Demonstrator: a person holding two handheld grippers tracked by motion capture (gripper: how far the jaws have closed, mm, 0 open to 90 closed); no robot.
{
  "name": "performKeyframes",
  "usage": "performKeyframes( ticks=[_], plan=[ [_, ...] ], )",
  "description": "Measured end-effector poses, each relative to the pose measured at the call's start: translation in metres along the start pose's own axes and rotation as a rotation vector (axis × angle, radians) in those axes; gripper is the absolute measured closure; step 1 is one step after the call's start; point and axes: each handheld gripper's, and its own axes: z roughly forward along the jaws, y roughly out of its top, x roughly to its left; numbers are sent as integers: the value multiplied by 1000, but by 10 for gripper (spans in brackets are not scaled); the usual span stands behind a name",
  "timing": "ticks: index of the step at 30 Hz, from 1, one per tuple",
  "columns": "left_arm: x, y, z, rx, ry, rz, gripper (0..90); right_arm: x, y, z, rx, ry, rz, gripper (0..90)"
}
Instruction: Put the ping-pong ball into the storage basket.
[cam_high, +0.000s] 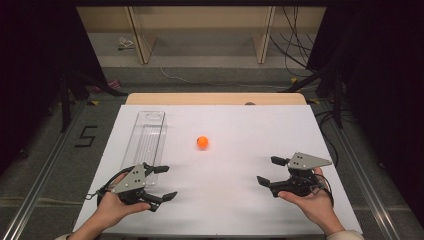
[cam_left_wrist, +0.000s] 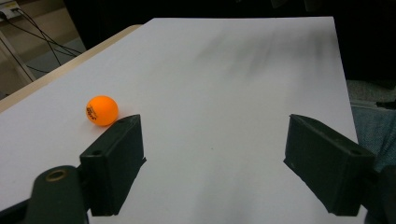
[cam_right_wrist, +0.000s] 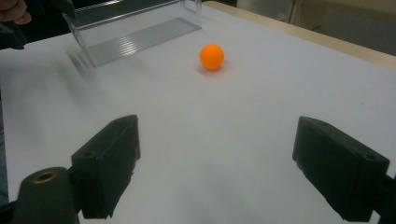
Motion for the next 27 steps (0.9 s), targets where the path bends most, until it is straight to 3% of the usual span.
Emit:
performKeyframes(
  ticks=[27],
  plan=[
    [-1,0,0,3,-5,9,193,5,10,17,-10,9,-20,158]
  ],
)
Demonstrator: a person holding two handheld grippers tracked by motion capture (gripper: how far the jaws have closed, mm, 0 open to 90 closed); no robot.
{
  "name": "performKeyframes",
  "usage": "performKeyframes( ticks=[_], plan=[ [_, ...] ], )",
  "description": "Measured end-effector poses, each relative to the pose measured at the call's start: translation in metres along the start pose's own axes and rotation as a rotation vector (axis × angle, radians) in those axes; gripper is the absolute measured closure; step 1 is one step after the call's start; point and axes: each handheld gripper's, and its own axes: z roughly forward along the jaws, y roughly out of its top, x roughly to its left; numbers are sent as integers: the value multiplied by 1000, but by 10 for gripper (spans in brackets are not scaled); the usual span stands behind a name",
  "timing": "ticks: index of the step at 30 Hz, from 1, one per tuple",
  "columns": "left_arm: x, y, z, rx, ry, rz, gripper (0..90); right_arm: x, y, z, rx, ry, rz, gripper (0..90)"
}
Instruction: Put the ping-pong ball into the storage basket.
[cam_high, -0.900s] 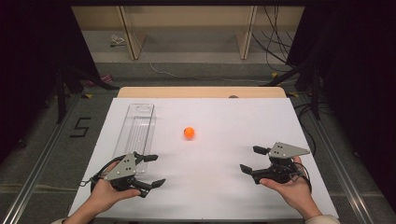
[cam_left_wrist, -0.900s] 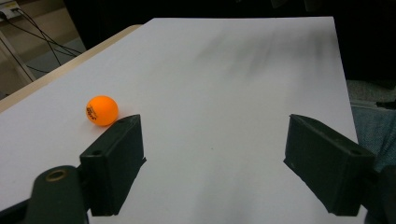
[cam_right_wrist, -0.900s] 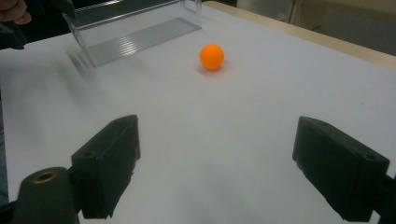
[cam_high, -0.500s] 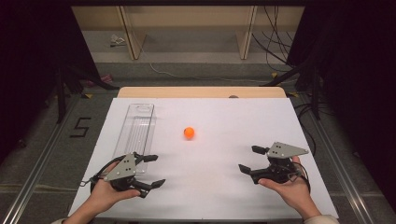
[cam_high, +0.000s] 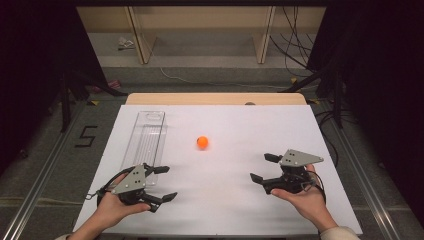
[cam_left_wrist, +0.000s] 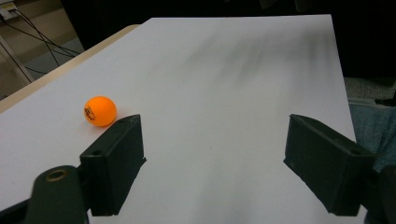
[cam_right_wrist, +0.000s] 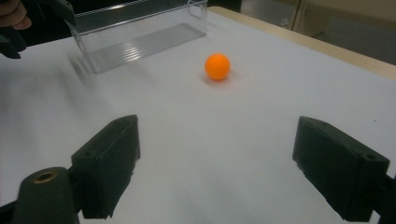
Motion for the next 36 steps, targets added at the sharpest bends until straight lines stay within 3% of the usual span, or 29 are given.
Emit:
performKeyframes(
  ticks=[36],
  plan=[
    [-1,1,0,-5,-9,5,193,-3,20,46,6,26,-24,158]
  ],
)
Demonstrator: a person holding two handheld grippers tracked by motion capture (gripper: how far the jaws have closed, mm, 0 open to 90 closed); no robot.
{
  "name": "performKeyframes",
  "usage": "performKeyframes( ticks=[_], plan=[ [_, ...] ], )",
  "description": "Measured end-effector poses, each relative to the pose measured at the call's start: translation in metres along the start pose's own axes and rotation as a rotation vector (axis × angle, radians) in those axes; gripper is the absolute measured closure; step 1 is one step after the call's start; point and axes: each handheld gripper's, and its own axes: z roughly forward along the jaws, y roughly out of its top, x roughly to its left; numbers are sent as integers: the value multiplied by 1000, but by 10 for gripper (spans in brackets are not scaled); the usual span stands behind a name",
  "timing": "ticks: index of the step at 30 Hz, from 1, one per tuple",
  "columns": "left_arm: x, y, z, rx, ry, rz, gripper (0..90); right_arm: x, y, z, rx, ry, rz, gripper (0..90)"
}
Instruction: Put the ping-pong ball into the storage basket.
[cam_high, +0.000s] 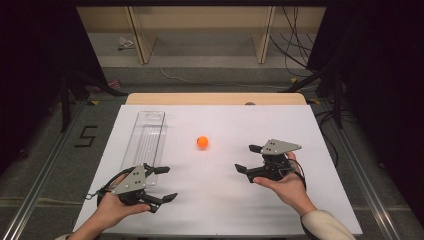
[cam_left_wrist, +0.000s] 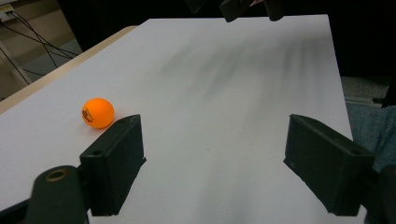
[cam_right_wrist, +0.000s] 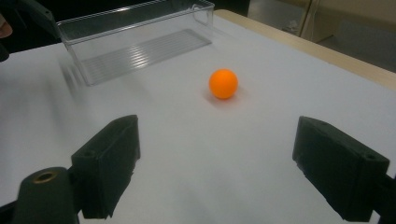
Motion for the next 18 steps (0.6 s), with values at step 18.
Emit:
performKeyframes(
  ticks=[18],
  plan=[
    [0,0,0,1,-1,1,193,-4,8,21,9,2,-4,158]
  ],
)
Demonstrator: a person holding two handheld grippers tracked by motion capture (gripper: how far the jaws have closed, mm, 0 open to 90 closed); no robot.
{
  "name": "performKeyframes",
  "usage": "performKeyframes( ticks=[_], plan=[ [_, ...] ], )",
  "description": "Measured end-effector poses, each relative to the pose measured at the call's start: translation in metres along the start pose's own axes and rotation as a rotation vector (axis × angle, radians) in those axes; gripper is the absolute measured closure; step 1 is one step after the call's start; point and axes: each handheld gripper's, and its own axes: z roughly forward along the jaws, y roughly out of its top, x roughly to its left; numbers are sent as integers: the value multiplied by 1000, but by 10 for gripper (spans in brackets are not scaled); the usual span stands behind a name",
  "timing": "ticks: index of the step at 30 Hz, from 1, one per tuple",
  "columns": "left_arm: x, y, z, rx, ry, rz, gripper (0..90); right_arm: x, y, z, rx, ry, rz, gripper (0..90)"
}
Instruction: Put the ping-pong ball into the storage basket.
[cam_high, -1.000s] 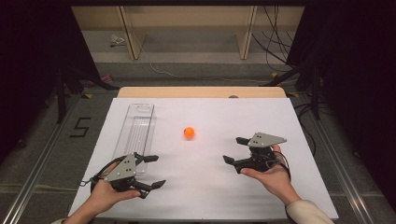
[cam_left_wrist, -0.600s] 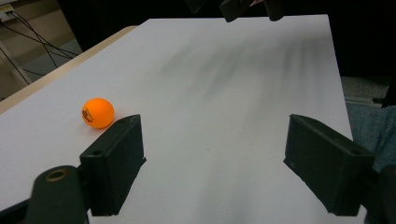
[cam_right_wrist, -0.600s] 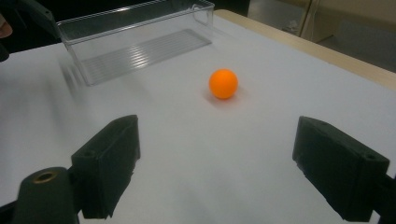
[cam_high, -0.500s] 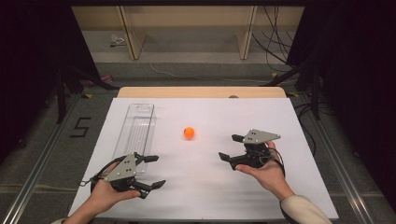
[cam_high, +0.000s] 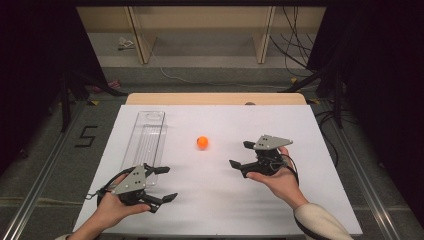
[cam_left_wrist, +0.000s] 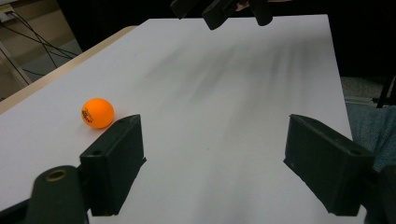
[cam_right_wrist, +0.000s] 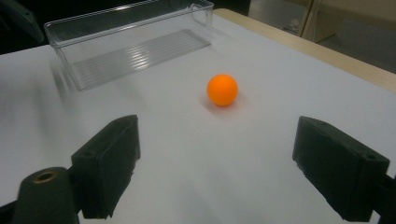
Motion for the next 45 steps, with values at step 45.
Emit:
performKeyframes(
  ticks=[45],
  plan=[
    [-1,0,0,-2,-8,2,193,-24,23,162,175,-9,-10,160]
  ],
)
